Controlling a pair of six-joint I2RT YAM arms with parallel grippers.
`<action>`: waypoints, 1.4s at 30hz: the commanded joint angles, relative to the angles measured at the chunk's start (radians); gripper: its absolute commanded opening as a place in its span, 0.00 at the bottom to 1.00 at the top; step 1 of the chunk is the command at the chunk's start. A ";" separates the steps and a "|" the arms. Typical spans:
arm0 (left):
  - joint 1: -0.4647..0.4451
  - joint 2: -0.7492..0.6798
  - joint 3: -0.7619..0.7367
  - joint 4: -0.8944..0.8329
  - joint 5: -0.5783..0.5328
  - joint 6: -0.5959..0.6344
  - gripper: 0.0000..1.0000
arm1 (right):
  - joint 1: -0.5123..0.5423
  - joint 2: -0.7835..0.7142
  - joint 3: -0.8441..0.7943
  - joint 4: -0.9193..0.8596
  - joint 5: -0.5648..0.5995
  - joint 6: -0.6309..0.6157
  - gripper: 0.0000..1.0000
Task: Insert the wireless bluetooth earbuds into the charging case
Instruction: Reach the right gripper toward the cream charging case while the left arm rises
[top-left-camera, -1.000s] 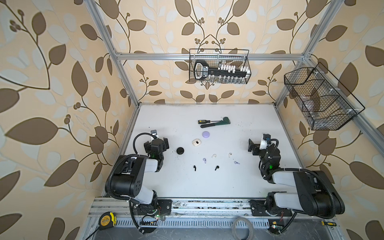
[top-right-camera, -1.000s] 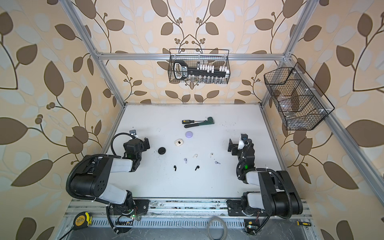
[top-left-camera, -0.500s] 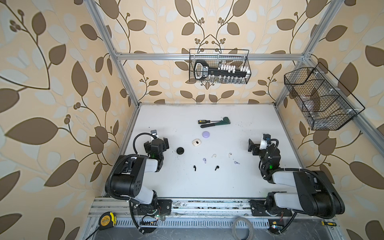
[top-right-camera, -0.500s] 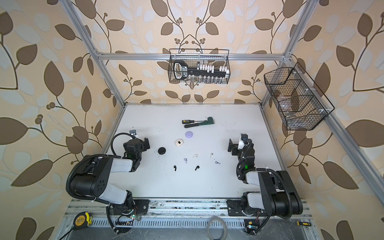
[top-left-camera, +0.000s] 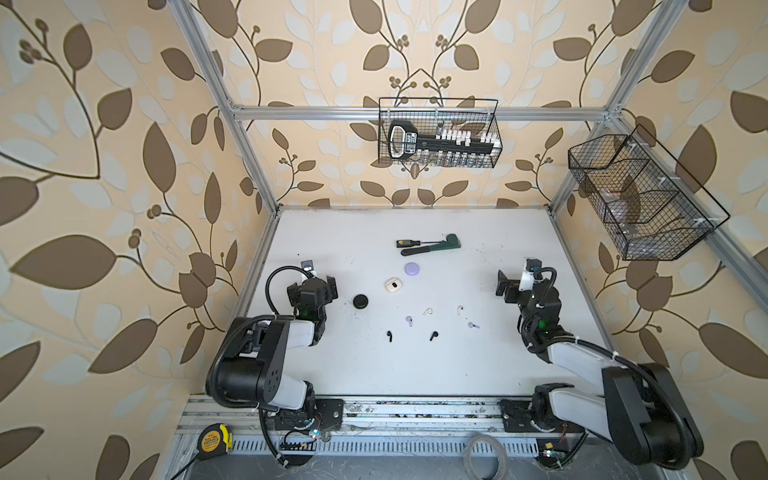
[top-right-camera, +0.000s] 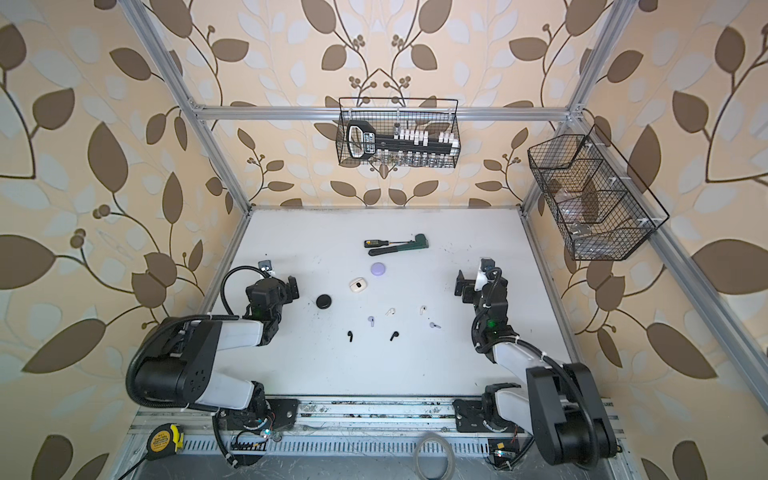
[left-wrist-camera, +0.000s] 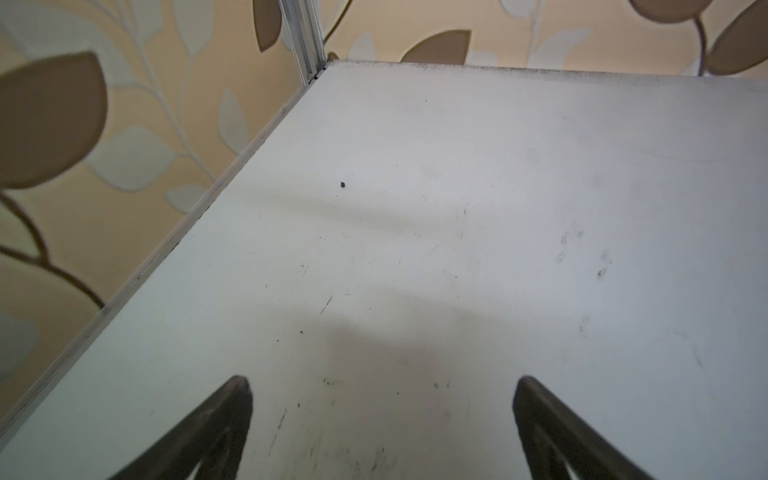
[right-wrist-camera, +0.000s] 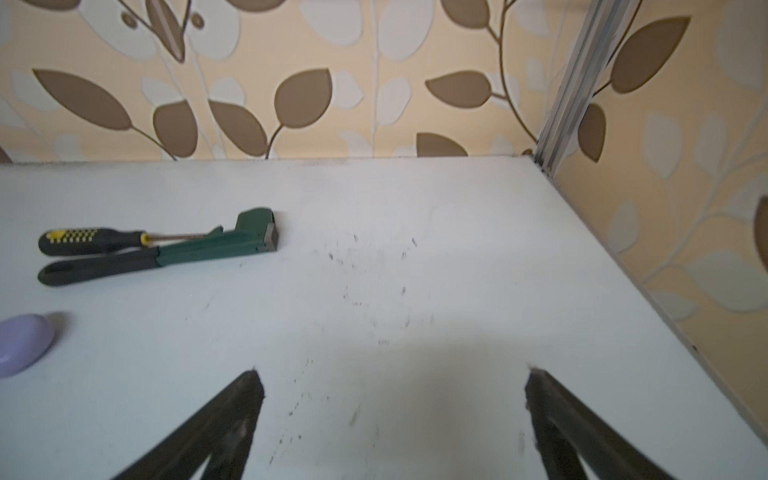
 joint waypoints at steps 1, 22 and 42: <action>0.009 -0.205 0.160 -0.382 -0.036 -0.051 0.99 | -0.003 -0.095 0.093 -0.313 0.104 0.087 1.00; 0.009 -0.572 0.856 -1.575 0.326 -0.616 0.99 | 0.447 -0.307 0.198 -0.719 -0.205 0.725 1.00; 0.010 -0.405 0.962 -1.649 0.383 -0.645 0.99 | 0.719 0.342 0.670 -0.834 -0.270 0.447 0.87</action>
